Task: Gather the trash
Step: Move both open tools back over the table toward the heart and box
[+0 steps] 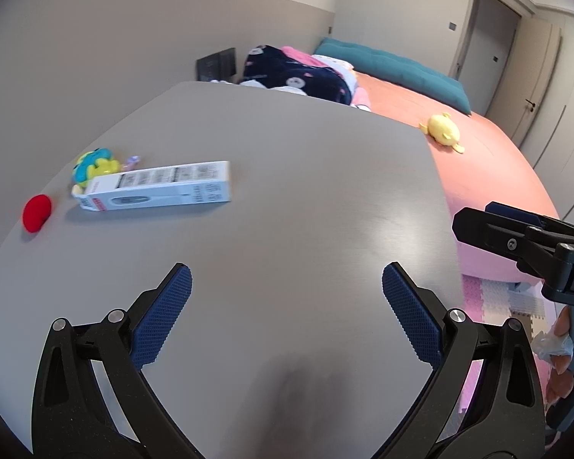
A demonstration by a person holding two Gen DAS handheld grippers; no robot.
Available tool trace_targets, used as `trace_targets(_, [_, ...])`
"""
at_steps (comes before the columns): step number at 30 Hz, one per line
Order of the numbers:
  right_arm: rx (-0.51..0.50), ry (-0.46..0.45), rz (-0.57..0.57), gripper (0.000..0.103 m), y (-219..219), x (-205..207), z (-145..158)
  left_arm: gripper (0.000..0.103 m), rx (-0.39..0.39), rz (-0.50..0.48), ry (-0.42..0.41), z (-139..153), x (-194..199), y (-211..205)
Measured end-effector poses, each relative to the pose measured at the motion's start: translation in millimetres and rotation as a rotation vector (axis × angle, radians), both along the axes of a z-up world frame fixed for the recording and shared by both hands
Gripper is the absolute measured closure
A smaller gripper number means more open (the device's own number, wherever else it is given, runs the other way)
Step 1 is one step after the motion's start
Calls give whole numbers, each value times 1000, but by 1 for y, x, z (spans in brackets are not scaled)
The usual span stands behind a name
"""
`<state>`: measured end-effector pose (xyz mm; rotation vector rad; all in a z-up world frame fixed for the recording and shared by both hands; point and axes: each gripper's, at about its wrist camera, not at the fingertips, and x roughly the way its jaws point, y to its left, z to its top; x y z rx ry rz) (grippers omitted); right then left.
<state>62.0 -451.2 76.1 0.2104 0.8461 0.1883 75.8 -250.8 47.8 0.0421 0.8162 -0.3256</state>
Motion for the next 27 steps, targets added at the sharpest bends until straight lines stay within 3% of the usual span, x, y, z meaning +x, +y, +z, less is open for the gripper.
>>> trace_targets(27, [-75, -15, 227, 20, 127, 72, 3, 6, -6, 229, 5, -9, 44, 129])
